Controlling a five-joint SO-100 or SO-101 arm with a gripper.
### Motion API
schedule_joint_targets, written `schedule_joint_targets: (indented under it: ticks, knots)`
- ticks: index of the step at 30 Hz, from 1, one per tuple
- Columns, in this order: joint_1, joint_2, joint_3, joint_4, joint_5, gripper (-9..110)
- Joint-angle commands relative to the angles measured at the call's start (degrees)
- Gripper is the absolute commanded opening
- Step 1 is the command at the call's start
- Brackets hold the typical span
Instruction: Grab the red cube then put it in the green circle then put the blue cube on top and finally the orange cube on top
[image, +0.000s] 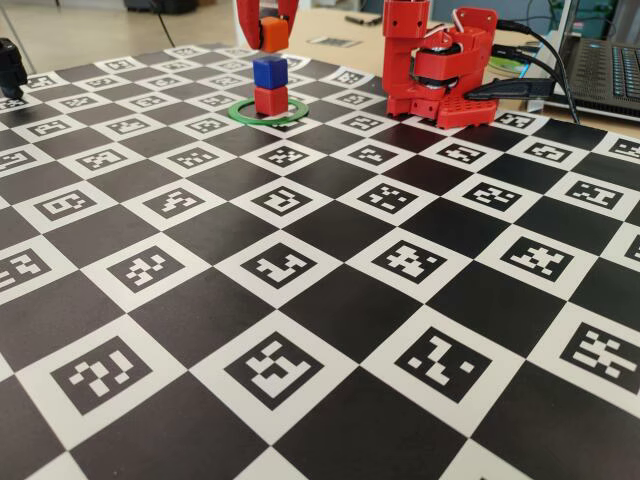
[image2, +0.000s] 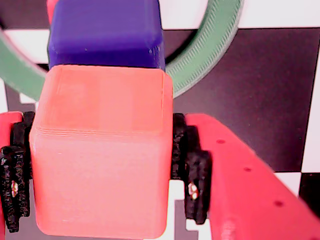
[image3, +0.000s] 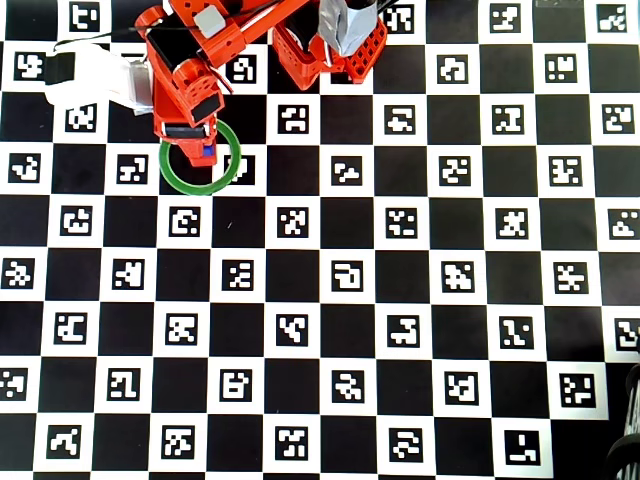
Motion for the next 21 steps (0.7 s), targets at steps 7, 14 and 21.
schedule_joint_targets:
  ticks: [7, 14, 21]
  knots:
    - [0.7, 4.7, 0.2, -1.7, 0.0, 13]
    - [0.7, 4.7, 1.0, -1.8, -0.2, 13]
    - [0.8, 4.7, 1.1, -2.0, -0.4, 13]
